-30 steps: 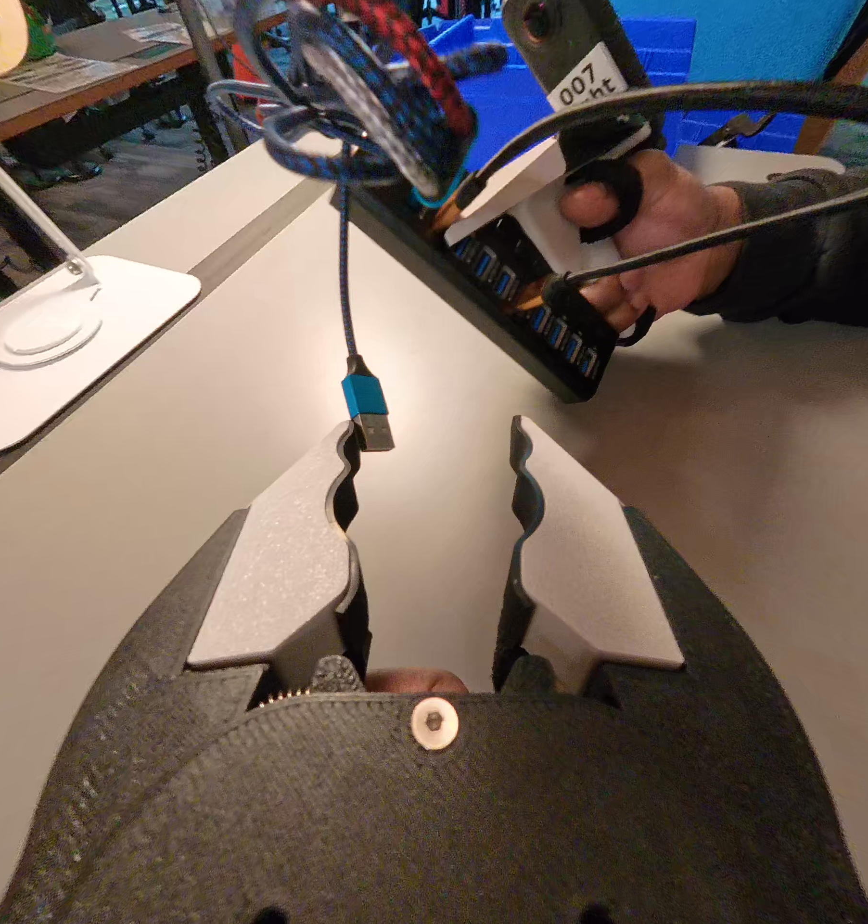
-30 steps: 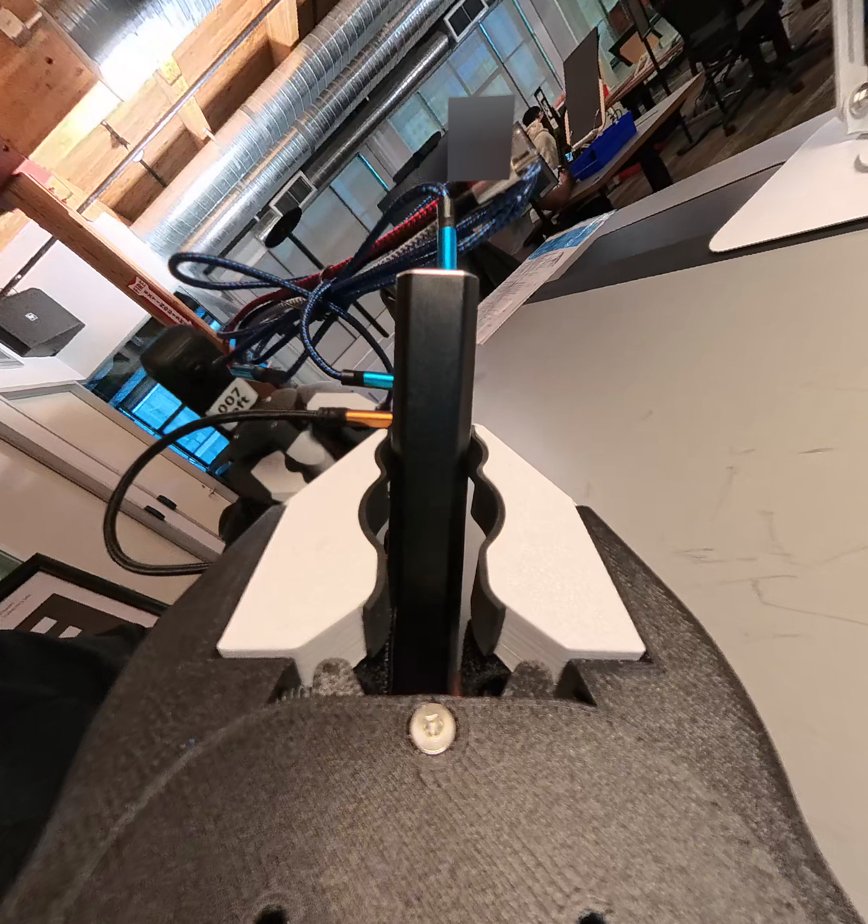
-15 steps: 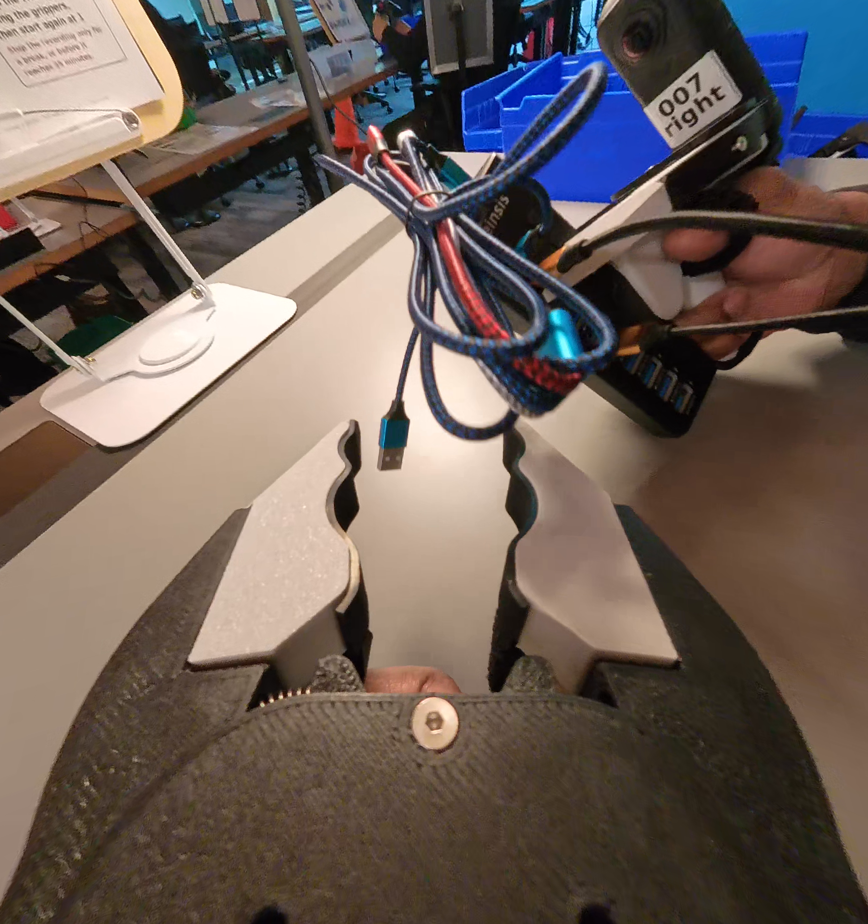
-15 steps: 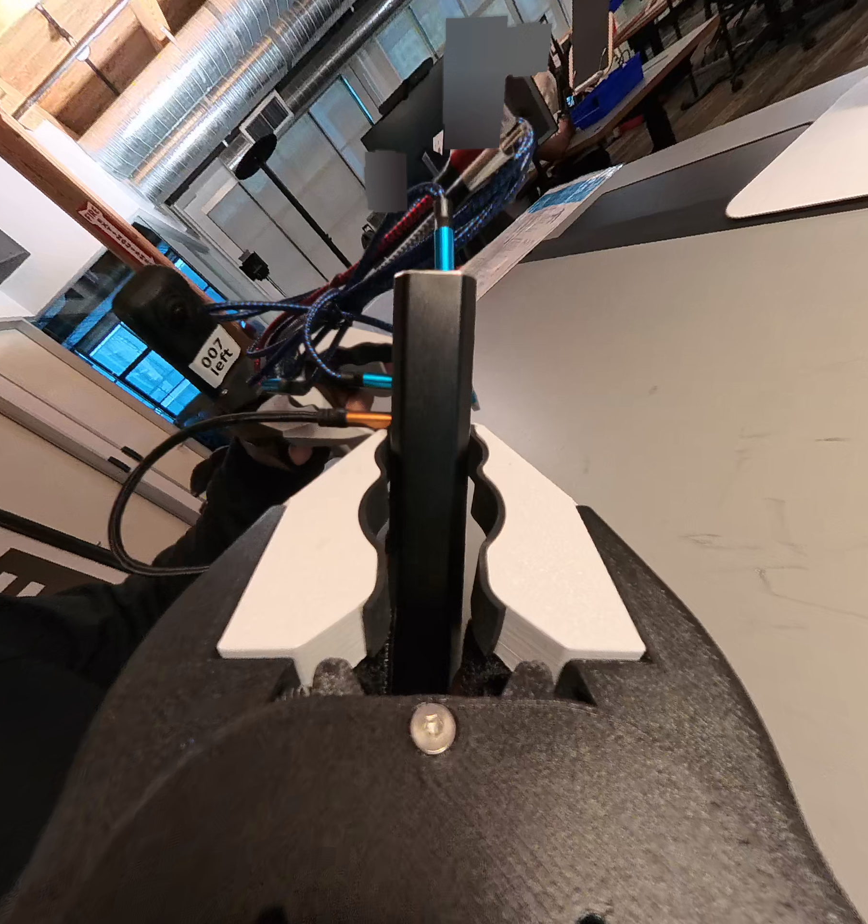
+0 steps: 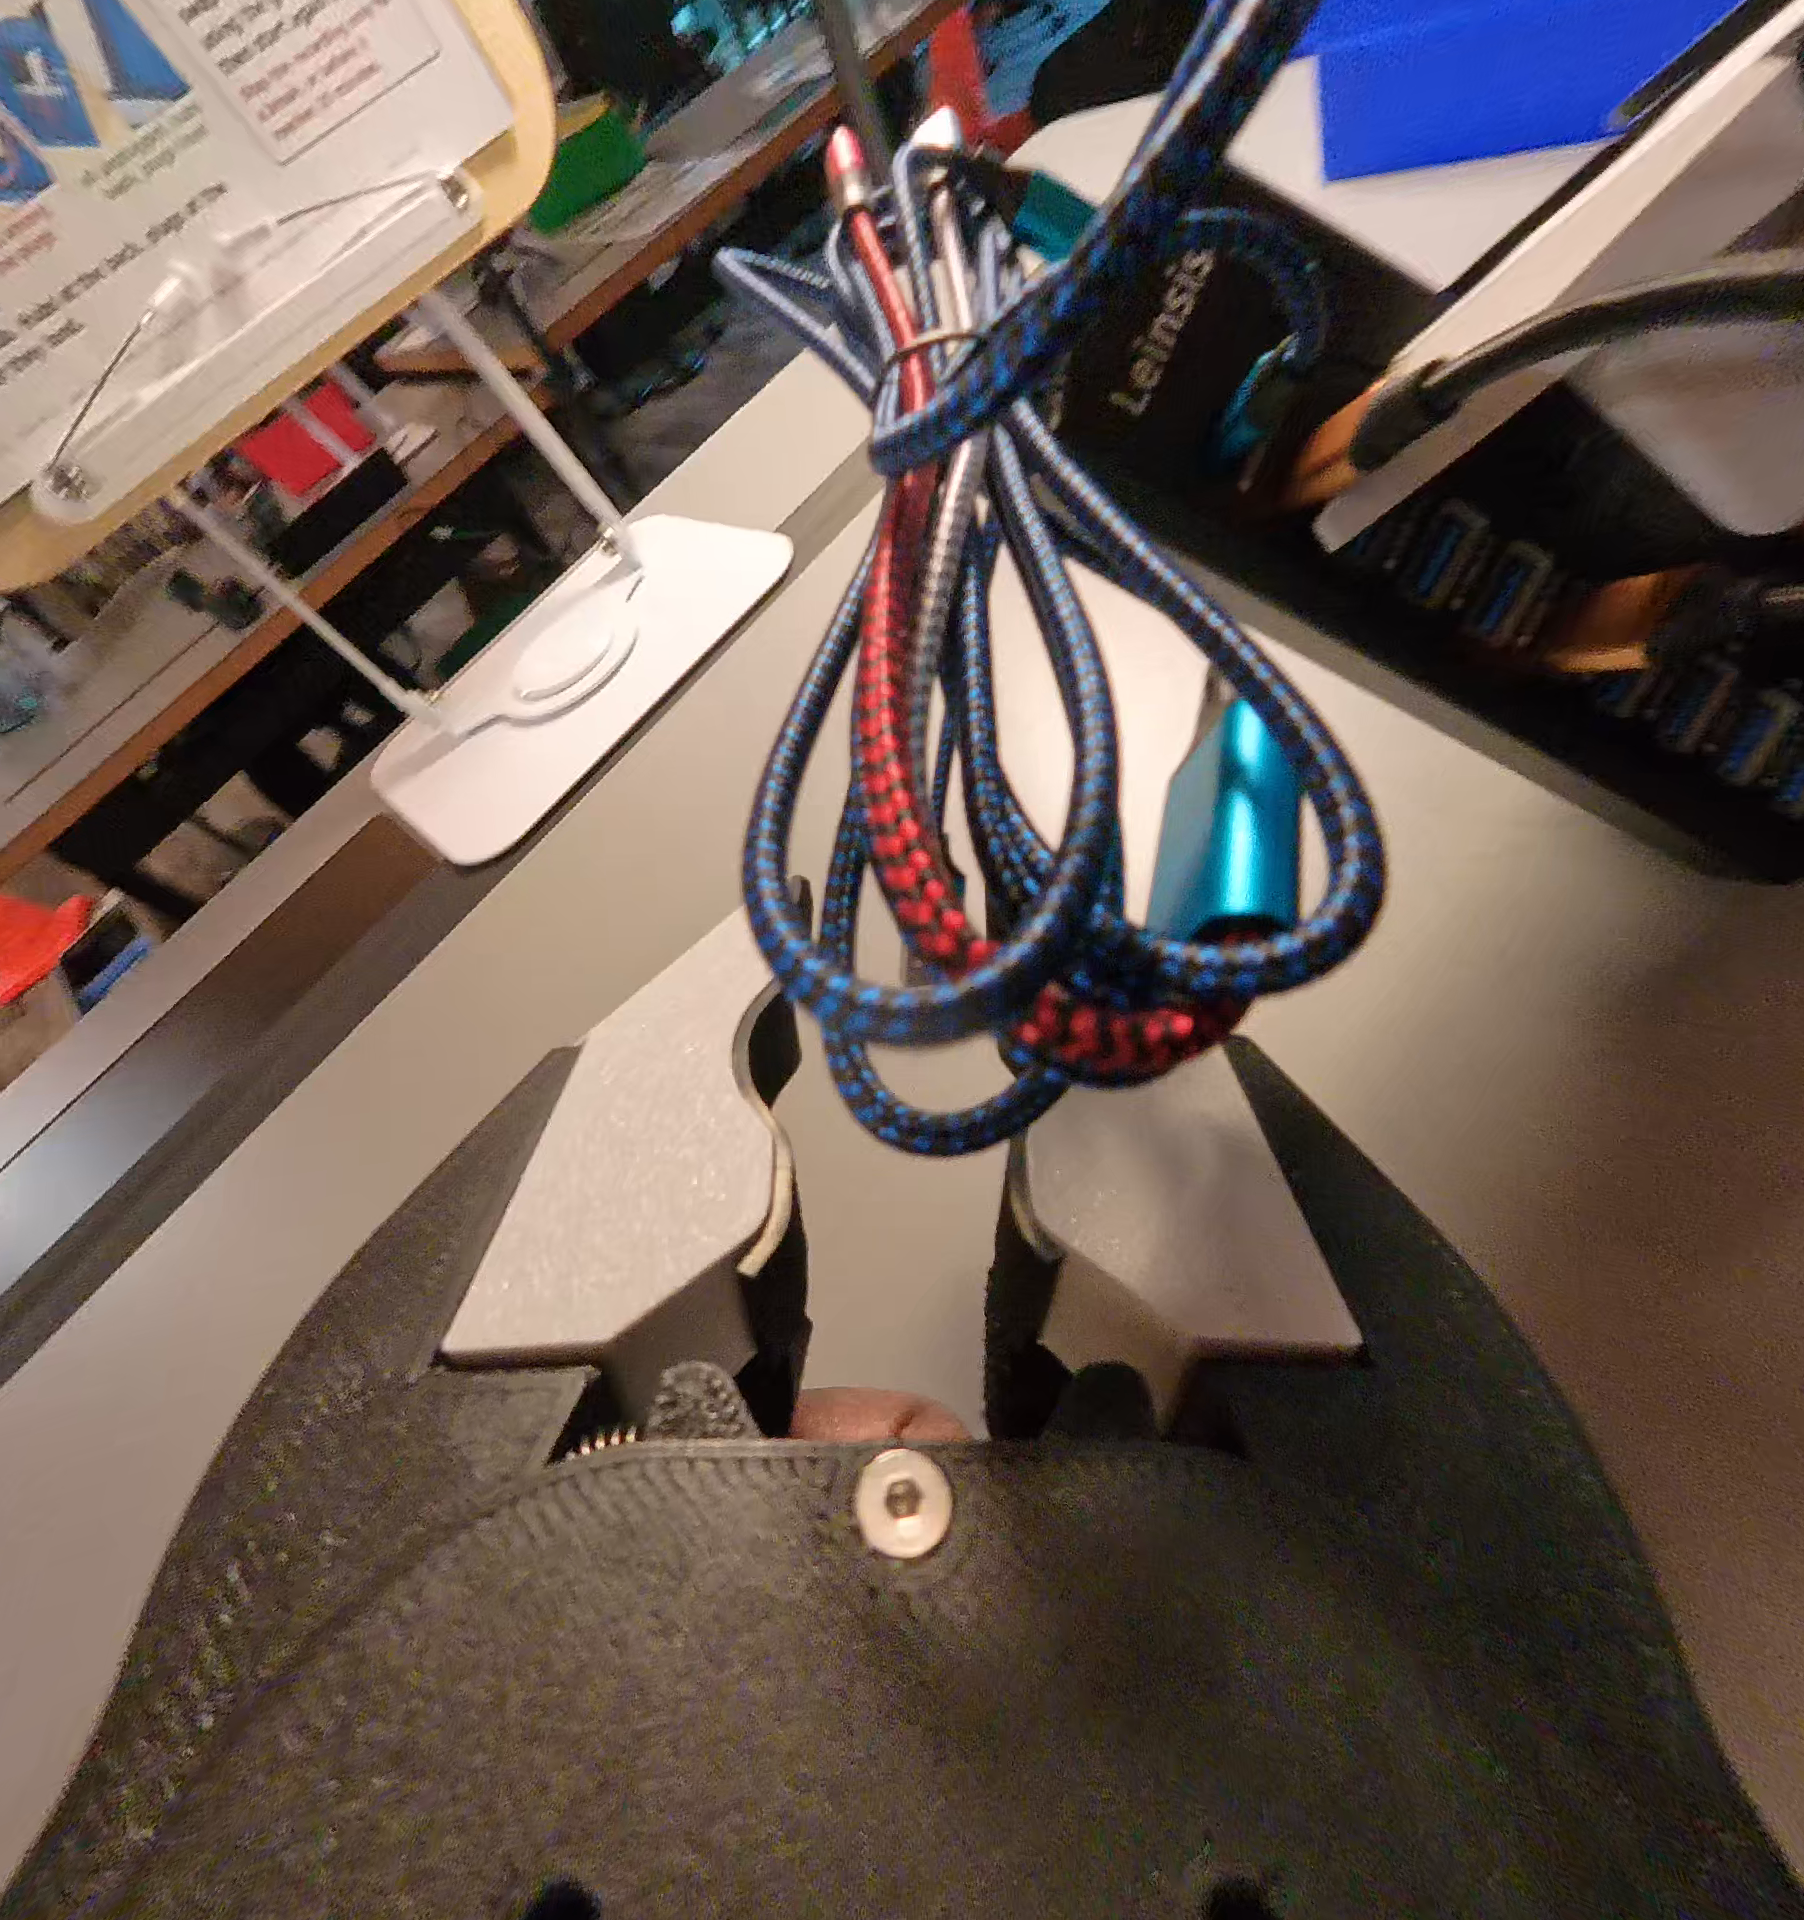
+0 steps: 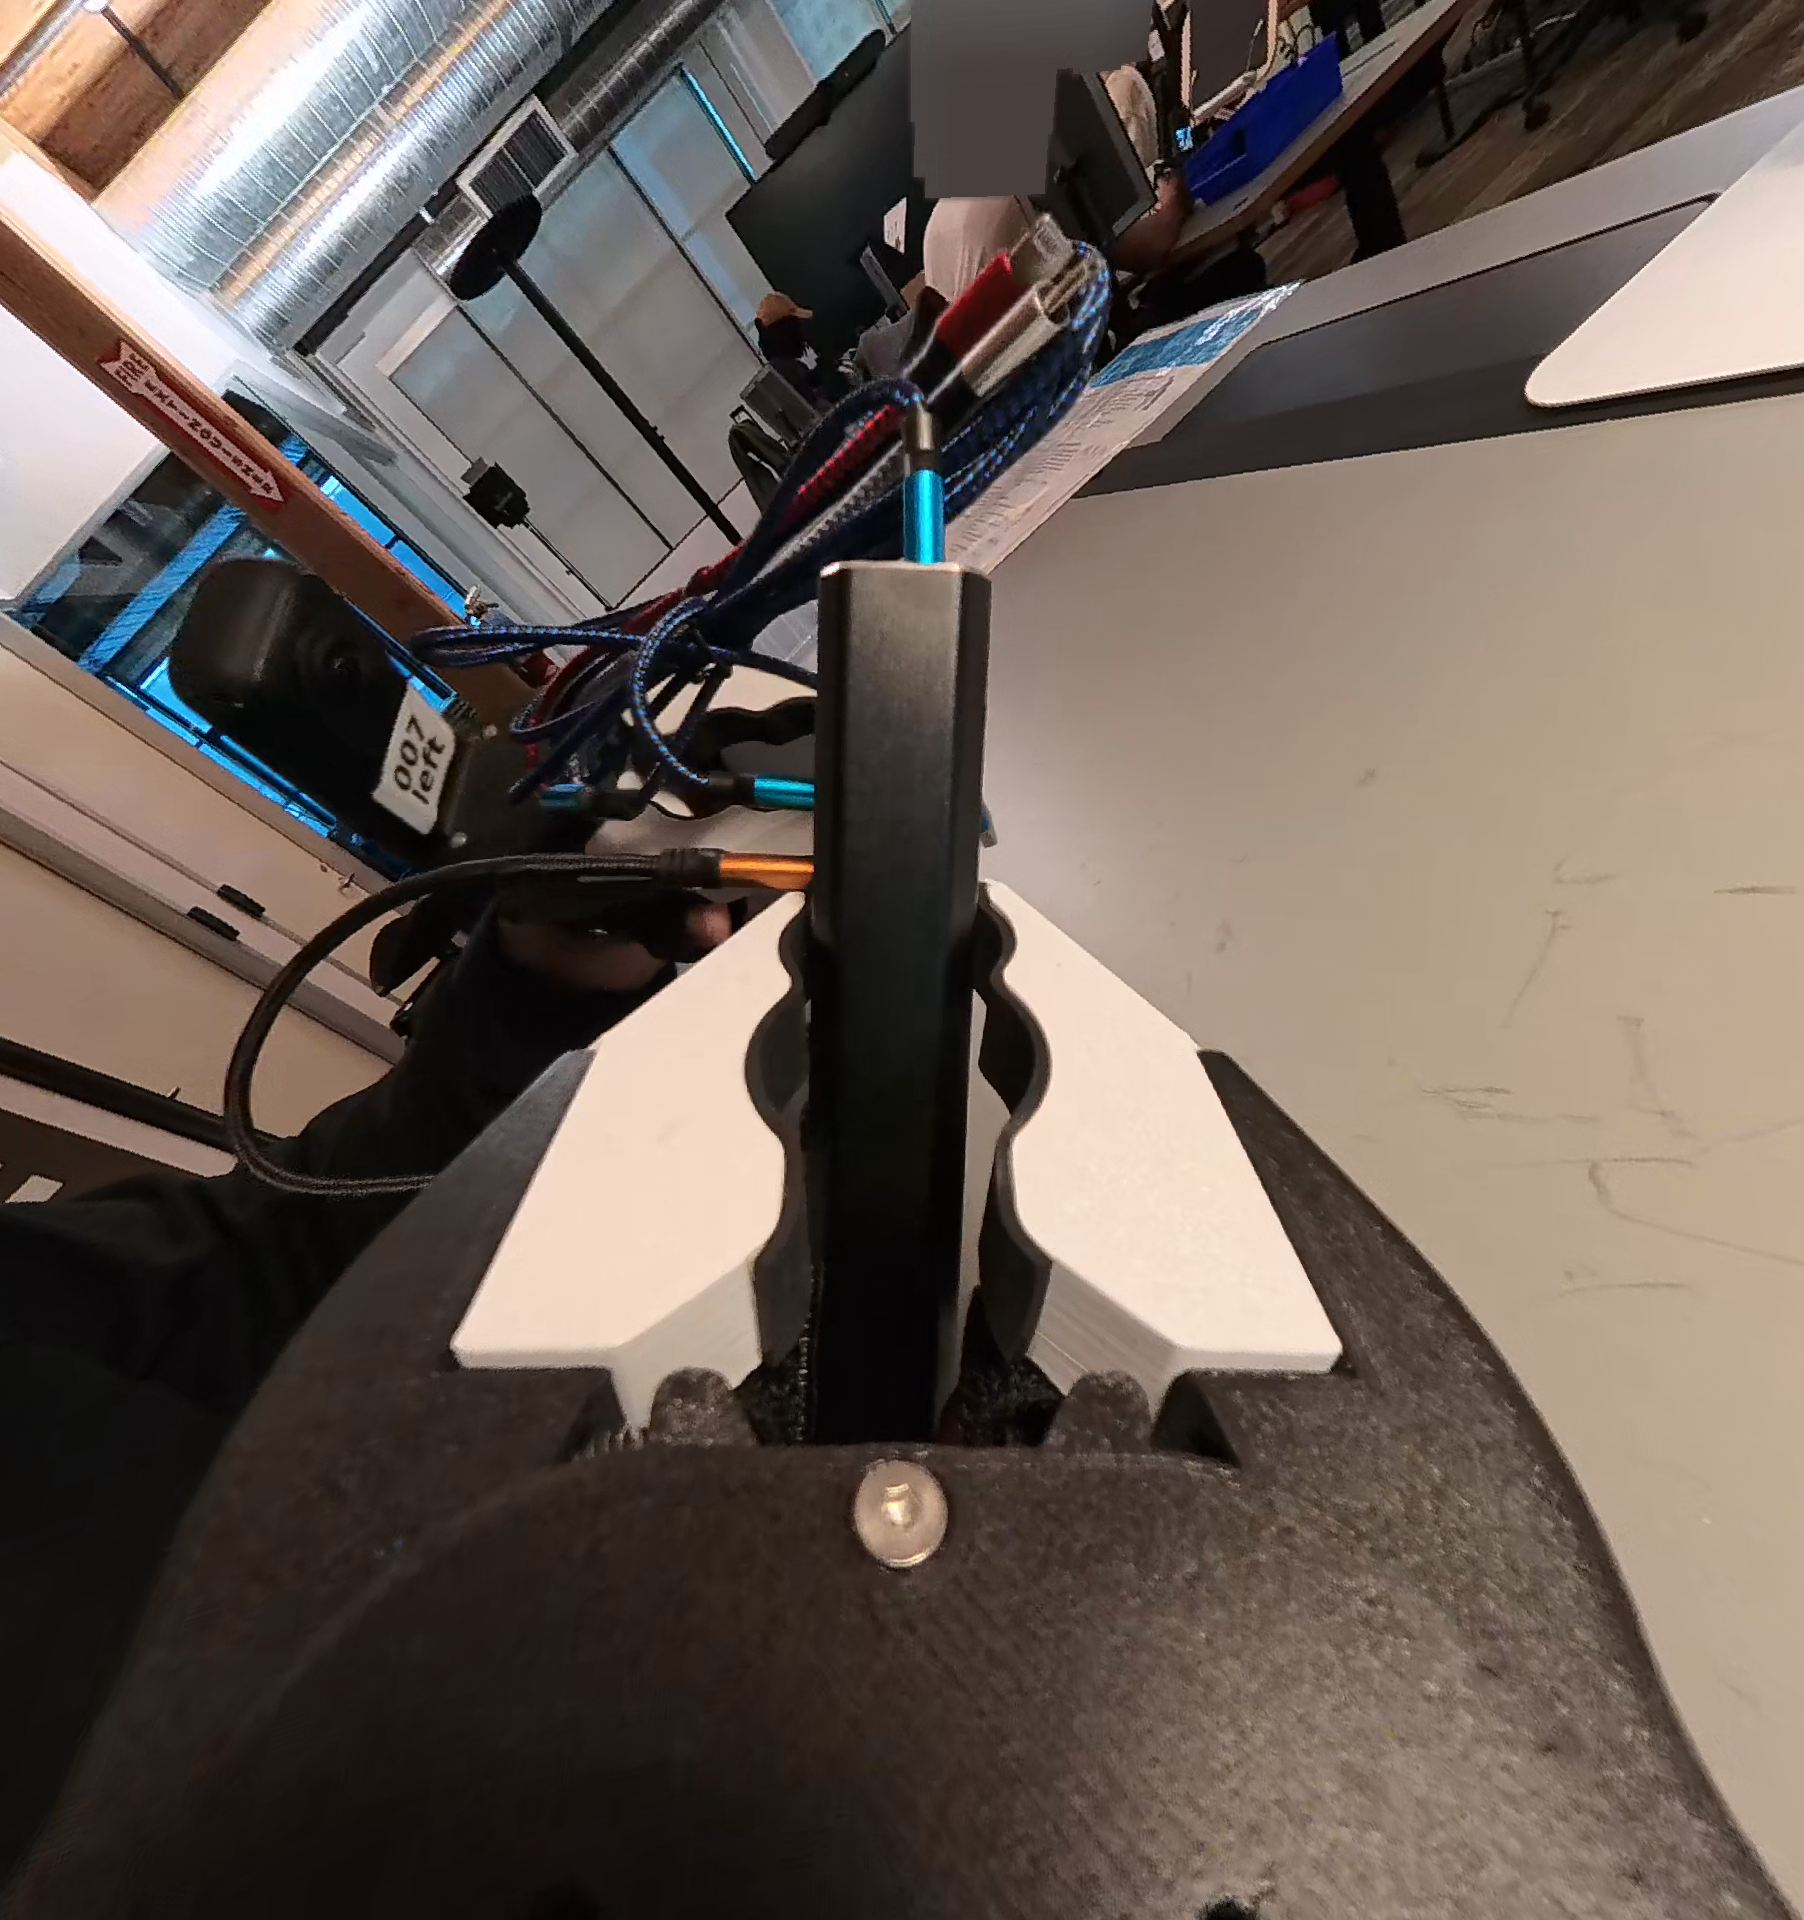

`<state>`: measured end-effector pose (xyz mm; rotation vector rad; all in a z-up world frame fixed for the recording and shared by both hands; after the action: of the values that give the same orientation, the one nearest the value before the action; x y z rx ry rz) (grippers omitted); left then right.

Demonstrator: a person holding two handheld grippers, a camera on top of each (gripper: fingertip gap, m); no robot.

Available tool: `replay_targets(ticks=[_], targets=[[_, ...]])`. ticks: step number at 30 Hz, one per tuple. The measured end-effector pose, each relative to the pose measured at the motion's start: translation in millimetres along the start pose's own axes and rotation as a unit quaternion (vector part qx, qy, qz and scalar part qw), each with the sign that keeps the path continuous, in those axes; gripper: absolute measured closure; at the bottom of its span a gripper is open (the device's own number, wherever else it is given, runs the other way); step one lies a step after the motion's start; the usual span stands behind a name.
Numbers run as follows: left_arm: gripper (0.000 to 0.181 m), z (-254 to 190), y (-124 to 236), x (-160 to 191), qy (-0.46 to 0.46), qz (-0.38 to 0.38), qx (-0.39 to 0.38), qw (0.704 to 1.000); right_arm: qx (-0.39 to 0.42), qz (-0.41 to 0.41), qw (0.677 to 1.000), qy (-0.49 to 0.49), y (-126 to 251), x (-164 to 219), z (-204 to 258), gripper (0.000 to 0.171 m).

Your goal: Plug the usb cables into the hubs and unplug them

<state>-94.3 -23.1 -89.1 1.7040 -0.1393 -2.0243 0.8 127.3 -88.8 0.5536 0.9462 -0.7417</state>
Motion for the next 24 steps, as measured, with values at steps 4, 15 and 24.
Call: replay_targets(ticks=[4, 15, 24], targets=[[0.146, -5, -9, 4, 0.005, 0.010, -0.044, 0.999, 0.013, 0.006, 1.000, -0.016, -1, 3, -3, 0.145], [0.153, -19, -25, 10, -0.066, 0.053, -0.143, 0.986, 0.023, 0.012, 0.999, -0.030, -4, 5, -2, 0.145], [0.162, -22, -25, 12, 0.007, 0.035, -0.053, 0.998, 0.027, 0.019, 0.999, -0.040, -4, 4, 0, 0.145]])
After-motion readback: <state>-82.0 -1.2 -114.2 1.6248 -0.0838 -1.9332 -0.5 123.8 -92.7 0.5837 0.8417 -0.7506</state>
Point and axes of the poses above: each gripper's, where its closed fingertips meet, y back along the fingers, x out of its underside, z = x × y across the jaws, the point moved 7 cm from there along y, back along the fingers, and after that the axes turned 9 degrees about y, right-handed, at the moved point
